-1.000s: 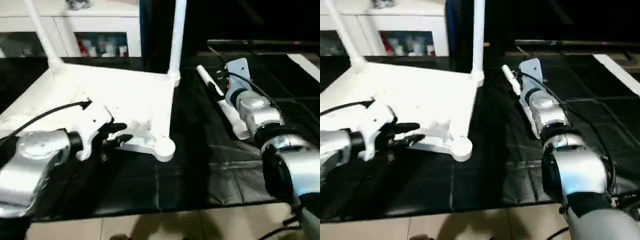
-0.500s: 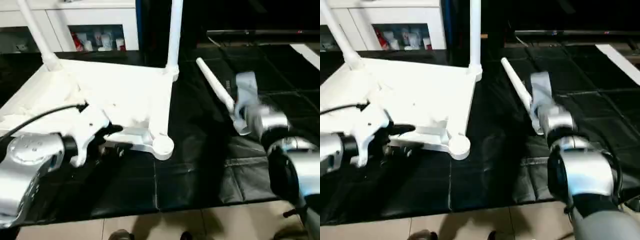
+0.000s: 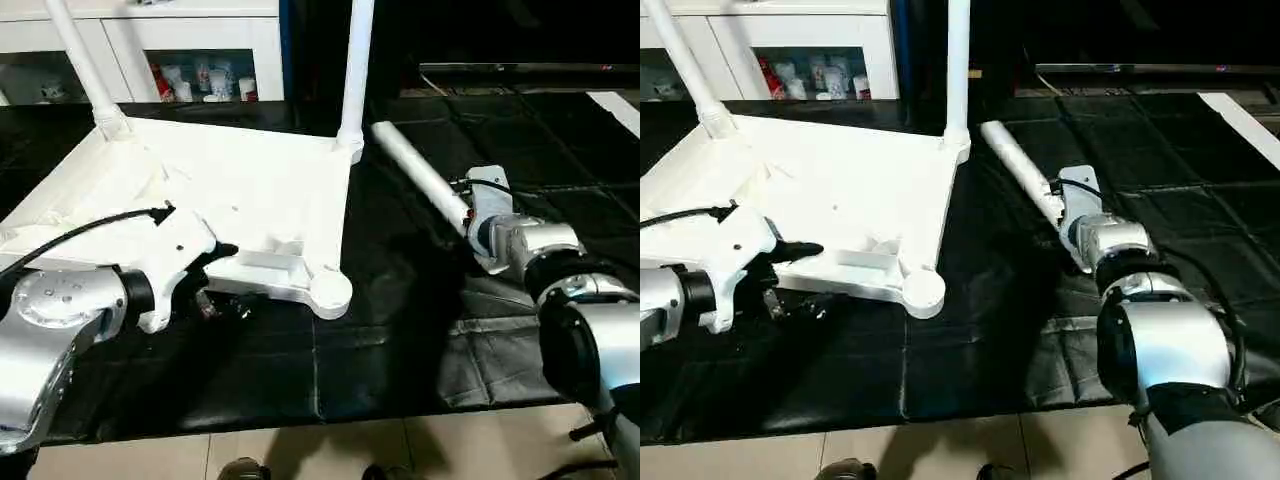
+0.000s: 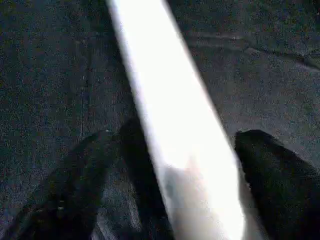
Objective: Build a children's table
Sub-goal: Pick table leg
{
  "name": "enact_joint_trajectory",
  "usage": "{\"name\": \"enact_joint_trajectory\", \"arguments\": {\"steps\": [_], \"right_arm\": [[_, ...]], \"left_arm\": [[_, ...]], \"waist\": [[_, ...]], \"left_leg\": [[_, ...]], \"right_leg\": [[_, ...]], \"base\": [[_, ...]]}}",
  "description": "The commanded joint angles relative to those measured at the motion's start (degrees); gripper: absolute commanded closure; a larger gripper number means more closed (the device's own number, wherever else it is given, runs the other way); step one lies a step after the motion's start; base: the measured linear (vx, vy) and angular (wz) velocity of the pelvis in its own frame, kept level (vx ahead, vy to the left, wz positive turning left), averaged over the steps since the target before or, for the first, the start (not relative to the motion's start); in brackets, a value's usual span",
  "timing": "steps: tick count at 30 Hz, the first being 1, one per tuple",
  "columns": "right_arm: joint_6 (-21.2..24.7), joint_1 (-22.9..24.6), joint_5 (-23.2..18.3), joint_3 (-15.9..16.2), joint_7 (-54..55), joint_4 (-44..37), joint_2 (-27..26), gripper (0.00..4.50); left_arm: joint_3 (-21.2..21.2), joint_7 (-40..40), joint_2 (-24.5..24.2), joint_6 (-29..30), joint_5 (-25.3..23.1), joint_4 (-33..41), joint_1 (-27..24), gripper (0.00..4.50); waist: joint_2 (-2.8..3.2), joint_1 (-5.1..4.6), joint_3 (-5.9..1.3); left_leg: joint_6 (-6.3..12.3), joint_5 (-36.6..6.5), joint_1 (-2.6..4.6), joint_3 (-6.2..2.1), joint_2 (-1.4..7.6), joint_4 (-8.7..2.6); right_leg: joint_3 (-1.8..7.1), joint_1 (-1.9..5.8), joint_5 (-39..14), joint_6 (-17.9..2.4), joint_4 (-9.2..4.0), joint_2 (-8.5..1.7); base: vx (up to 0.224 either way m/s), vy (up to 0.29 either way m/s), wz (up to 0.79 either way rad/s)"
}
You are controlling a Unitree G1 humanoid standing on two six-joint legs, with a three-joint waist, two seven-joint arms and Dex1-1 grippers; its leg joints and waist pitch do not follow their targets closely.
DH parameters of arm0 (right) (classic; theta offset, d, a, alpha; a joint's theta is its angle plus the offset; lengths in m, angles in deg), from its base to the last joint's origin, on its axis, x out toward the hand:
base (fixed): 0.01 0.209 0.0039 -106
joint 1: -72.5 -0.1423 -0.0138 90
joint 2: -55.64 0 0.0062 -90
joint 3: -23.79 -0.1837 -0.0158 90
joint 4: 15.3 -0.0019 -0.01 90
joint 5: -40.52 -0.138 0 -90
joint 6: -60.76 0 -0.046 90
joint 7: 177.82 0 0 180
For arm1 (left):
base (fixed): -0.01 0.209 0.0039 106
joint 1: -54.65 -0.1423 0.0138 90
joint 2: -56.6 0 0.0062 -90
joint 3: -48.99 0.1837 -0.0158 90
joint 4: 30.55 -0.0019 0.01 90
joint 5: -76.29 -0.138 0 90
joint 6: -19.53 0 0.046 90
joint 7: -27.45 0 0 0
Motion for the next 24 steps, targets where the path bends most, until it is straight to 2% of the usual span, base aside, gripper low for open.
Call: {"name": "enact_joint_trajectory", "arguments": {"steps": [1, 3, 5, 7, 12, 13, 14, 17, 18, 22, 23, 24], "right_arm": [[1.94, 0.04, 0.78, 0.61, -0.64, 0.87, 0.41, 0.63], [2.54, -0.21, 0.96, 0.59, -0.70, 0.77, 0.72, 0.81], [2.65, -0.32, 0.99, 0.55, -0.71, 0.74, 0.83, 0.81], [2.83, -0.48, 1.18, 0.46, -0.85, 0.66, 1.01, 1.13], [3.24, -0.61, 1.63, 0.48, -1.28, 0.59, 1.13, 1.44], [3.40, -0.66, 1.74, 0.49, -1.47, 0.60, 1.20, 1.62], [3.58, -0.72, 1.84, 0.46, -1.68, 0.61, 1.33, 1.62], [3.81, -0.69, 1.86, 0.26, -1.71, 0.68, 1.67, 1.72], [3.84, -0.66, 1.81, 0.14, -1.64, 0.71, 1.73, 1.98], [4.15, -0.41, 1.25, -1.07, -1.19, 0.76, 2.28, 2.17], [4.13, -0.38, 0.95, -1.52, -1.15, 0.76, 2.43, 2.39], [4.14, -0.31, 0.41, -2.24, -1.00, 0.73, 2.72, 2.39]], "left_arm": [[0.48, 0.36, -0.81, -0.22, 0.03, -0.33, 0.28, 0.02], [0.75, 0.53, -1.18, -0.46, 0.31, -0.50, 0.36, 0.00], [0.79, 0.55, -1.27, -0.50, 0.41, -0.59, 0.46, 0.00], [0.96, 0.57, -1.46, -0.72, 0.52, -1.01, 0.82, 0.00], [1.29, 0.61, -1.55, -0.87, 0.72, -1.37, 1.07, 0.00], [1.49, 0.51, -1.61, -0.80, 0.90, -1.33, 1.12, 0.00], [1.85, 0.37, -1.62, -0.85, 1.13, -1.51, 1.29, 0.00], [2.24, 0.26, -1.52, -1.39, 1.12, -2.32, 1.58, 0.00], [2.38, 0.22, -1.46, -1.59, 1.05, -2.71, 1.74, 0.00], [2.86, 0.60, -0.84, -2.25, 0.91, -3.72, 2.39, 0.00], [2.96, 0.96, -0.40, -2.52, 0.83, -4.39, 2.77, 0.00], [3.06, 1.59, 0.21, -2.82, 0.81, -5.49, 3.28, 0.00]], "waist": [[0.66, 0.13, -3.77], [0.63, 0.35, -4.04], [0.63, 0.43, -4.05], [0.60, 0.55, -4.13], [0.47, 0.74, -4.58], [0.33, 0.73, -4.73], [0.19, 0.80, -4.96], [0.19, 0.92, -5.01], [0.07, 0.94, -5.04], [-0.10, 0.93, -4.91], [-0.15, 0.92, -4.94], [-0.01, 0.94, -5.05]], "left_leg": [[1.25, -10.61, 0.03, 0.02, 0.57, -3.47], [1.18, -10.43, 0.14, 0.06, 0.63, -3.39], [1.15, -10.12, 0.09, 0.07, 0.61, -3.36], [1.12, -9.91, 0.05, 0.09, 0.59, -3.32], [1.05, -8.69, -0.03, 0.11, 0.61, -3.11], [1.08, -8.66, -0.03, 0.13, 0.62, -3.07], [1.05, -8.60, 0.00, 0.14, 0.65, -3.00], [0.63, -9.29, -0.02, 0.13, 0.66, -2.92], [0.24, -10.19, -0.01, 0.12, 0.65, -2.85], [-0.42, -12.02, 0.03, 0.04, 0.56, -2.85], [-0.49, -11.74, -0.01, 0.05, 0.48, -2.82], [-0.59, -11.28, -0.02, 0.03, 0.53, -2.75]], "right_leg": [[2.86, 4.07, -9.86, -13.18, -3.30, -3.08], [2.86, 4.13, -9.92, -13.26, -3.25, -3.19], [2.87, 4.12, -9.43, -13.37, -3.17, -3.11], [2.87, 4.14, -9.44, -13.33, -3.15, -3.17], [2.89, 4.29, -8.20, -13.68, -2.86, -3.22], [2.88, 4.39, -8.20, -13.70, -2.83, -3.24], [2.88, 4.48, -8.48, -13.67, -2.78, -3.32], [2.87, 4.38, -10.23, -13.19, -2.88, -3.40], [2.91, 4.31, -11.76, -12.66, -2.96, -3.44], [2.93, 4.18, -16.19, -10.80, -3.28, -3.52], [2.94, 4.17, -16.34, -10.37, -3.33, -3.45], [3.01, 4.15, -15.44, -10.39, -3.16, -3.47]], "base": [[0.000, 0.000, 0.00], [0.000, 0.000, 0.00], [0.000, 0.000, 0.00], [0.000, 0.000, 0.00], [0.000, 0.000, 0.00], [0.000, 0.000, 0.00], [0.000, 0.000, 0.00], [0.000, 0.000, 0.00], [0.000, 0.000, 0.00], [0.000, 0.000, 0.00], [0.000, 0.000, 0.00], [0.000, 0.000, 0.00]]}}
